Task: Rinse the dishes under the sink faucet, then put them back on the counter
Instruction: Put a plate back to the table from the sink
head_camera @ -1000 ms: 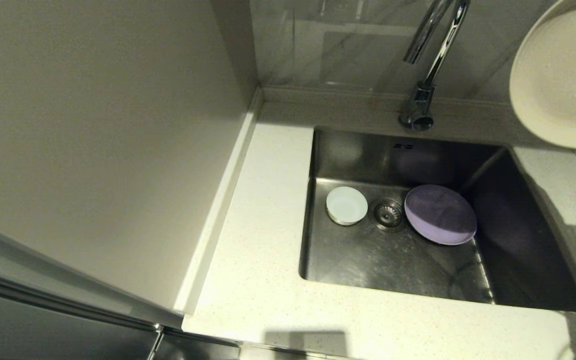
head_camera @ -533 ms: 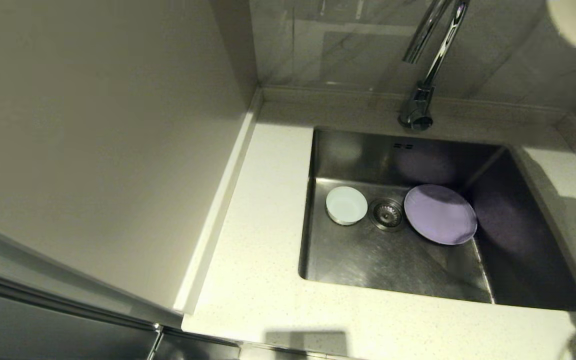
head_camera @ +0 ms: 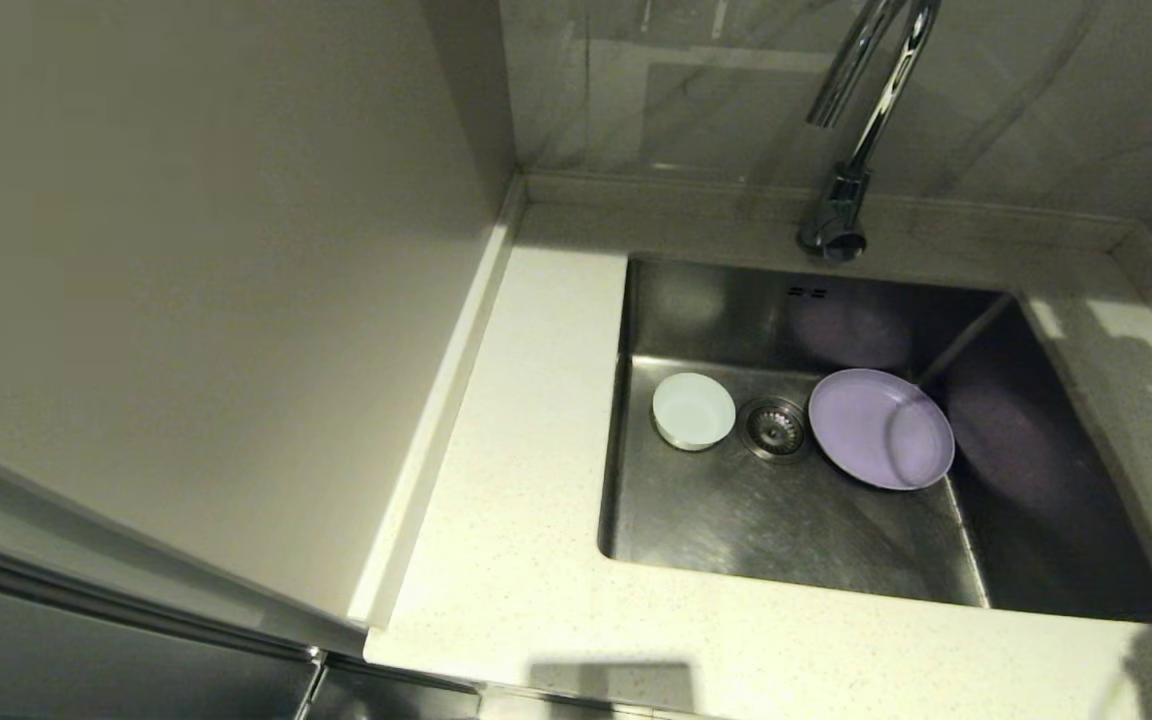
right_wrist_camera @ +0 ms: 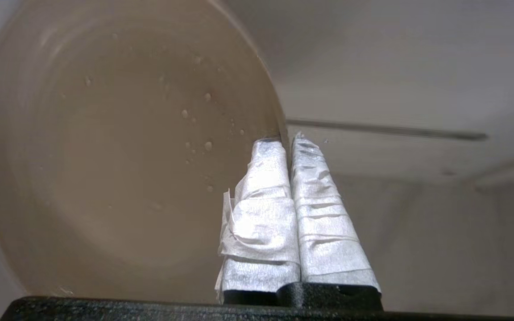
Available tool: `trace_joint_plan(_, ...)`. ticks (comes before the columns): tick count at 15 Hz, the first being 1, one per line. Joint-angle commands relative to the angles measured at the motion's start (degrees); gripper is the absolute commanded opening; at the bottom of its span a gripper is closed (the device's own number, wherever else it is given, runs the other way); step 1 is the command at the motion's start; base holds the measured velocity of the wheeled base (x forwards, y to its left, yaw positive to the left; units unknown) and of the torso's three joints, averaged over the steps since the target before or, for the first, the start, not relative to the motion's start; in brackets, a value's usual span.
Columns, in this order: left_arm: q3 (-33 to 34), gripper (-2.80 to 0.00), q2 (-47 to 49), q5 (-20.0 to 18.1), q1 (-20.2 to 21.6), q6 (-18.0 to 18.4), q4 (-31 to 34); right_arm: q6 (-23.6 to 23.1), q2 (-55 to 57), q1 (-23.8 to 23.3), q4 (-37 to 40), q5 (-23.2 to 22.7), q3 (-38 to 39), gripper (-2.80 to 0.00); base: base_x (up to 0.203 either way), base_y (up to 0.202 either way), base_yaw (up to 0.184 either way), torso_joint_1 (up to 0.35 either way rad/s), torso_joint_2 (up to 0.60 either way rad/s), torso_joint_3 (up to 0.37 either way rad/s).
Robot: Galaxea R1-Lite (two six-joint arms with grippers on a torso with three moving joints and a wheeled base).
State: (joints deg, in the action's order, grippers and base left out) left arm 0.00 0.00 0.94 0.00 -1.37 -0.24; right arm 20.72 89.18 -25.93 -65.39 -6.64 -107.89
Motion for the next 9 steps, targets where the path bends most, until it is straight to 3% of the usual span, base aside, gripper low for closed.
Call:
trace_joint_plan(1,0.0,-2.80,-0.1,0.0,0.0,0.0,0.0,0.4,1.9,-0.3,-7.9,-1.1,8.8,-2.80,0.000,0.000,0.000,0.000,0.00,0.000)
trace_joint_plan(4,0.0,-2.80,-0.1,0.0,0.0,0.0,0.0,0.8,1.6,-0.6,-16.7,-4.5,26.5,-2.80,0.000,0.000,0.000,0.000,0.00,0.000)
trace_joint_plan(9,0.0,-2.80,-0.1,0.0,0.0,0.0,0.0,-0.1,-0.5,-0.7,-18.3,-10.1,40.7,-2.80,0.000,0.000,0.000,0.000,0.00,0.000)
